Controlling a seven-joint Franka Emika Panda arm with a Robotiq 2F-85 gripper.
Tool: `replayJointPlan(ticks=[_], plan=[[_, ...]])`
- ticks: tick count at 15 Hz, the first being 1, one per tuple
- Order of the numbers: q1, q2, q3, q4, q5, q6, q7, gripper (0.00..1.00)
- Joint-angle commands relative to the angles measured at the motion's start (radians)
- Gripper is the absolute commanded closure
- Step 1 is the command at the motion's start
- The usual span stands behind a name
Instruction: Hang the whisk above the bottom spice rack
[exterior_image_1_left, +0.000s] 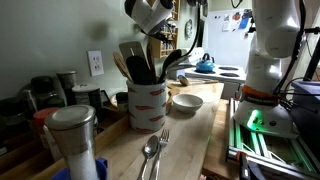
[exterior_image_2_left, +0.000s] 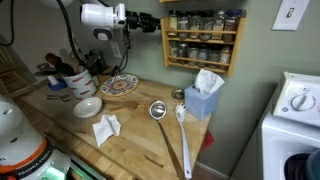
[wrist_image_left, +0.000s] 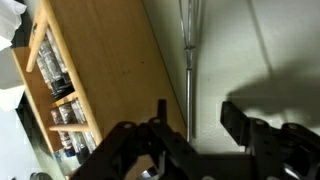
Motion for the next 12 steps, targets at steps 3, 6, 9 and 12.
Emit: replayJointPlan(ticks=[3, 6, 9, 12], plan=[[0.001, -0.022, -0.01, -0.019, 0.122, -0.007, -0.334, 0.0], [-0.003, -0.065, -0.002, -0.058, 0.14, -0.065, -0.495, 0.0], [-0.003, -0.105, 0.001, -0.094, 0.164, -0.119, -0.639, 0.0], [0.0, -0.155, 0.006, -0.137, 0.216, -0.19, -0.795, 0.0]])
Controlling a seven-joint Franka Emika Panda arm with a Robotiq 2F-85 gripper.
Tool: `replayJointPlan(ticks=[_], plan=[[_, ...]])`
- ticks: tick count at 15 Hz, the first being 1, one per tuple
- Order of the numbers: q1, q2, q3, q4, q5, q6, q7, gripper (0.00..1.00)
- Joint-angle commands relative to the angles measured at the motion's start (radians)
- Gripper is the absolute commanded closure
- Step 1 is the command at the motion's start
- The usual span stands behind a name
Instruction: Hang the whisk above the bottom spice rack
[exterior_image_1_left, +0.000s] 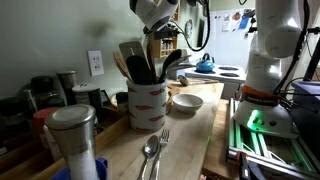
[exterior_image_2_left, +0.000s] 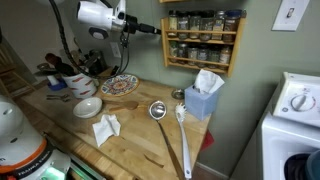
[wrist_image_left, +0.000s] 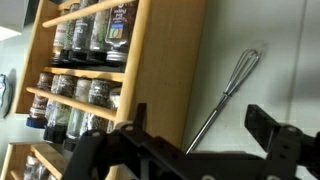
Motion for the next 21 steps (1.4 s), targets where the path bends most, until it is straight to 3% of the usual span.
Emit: replayJointPlan(ticks=[1, 8, 14, 15, 17, 21], plan=[[0.001, -0.101, 0.012, -0.085, 0.106, -0.11, -0.218, 0.0], [-0.005, -0.213, 0.016, -0.172, 0.494, -0.254, -0.759, 0.0], [0.046, -0.24, -0.005, -0.214, 0.865, -0.187, -1.232, 0.0], [0.015, -0.208, 0.011, -0.186, 0.774, -0.211, -1.112, 0.0], [0.027, -0.213, 0.01, -0.192, 0.831, -0.197, -1.188, 0.0], [0.032, -0.217, 0.009, -0.198, 0.834, -0.196, -1.199, 0.0]])
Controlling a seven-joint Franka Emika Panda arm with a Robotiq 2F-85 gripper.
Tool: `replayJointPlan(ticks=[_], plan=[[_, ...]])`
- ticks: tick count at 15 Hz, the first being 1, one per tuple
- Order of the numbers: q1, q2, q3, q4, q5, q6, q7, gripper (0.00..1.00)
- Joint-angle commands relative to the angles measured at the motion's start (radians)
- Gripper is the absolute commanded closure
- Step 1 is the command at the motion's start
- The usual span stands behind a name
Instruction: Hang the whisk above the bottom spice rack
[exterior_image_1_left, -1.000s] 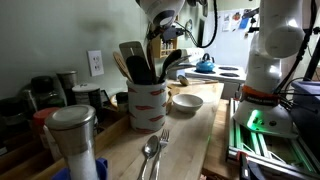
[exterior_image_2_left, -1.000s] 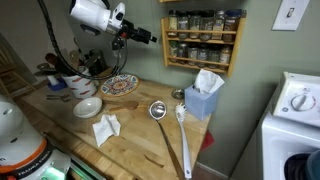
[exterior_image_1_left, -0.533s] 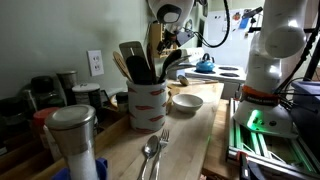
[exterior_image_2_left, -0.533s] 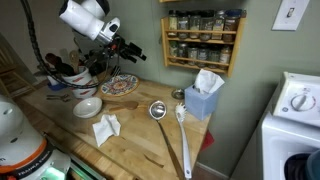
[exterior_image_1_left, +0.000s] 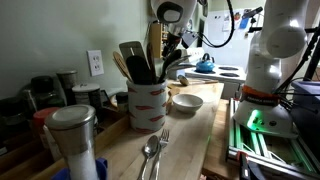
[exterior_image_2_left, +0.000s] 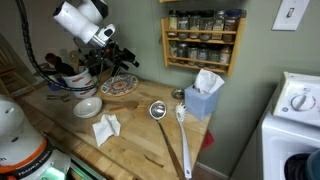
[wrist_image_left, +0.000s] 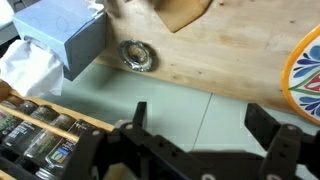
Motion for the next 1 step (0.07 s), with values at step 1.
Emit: replayJointPlan(ticks=[1], plan=[[0.0, 0.0, -0.001, 0.0, 0.0, 0.0, -0.001, 0.0]])
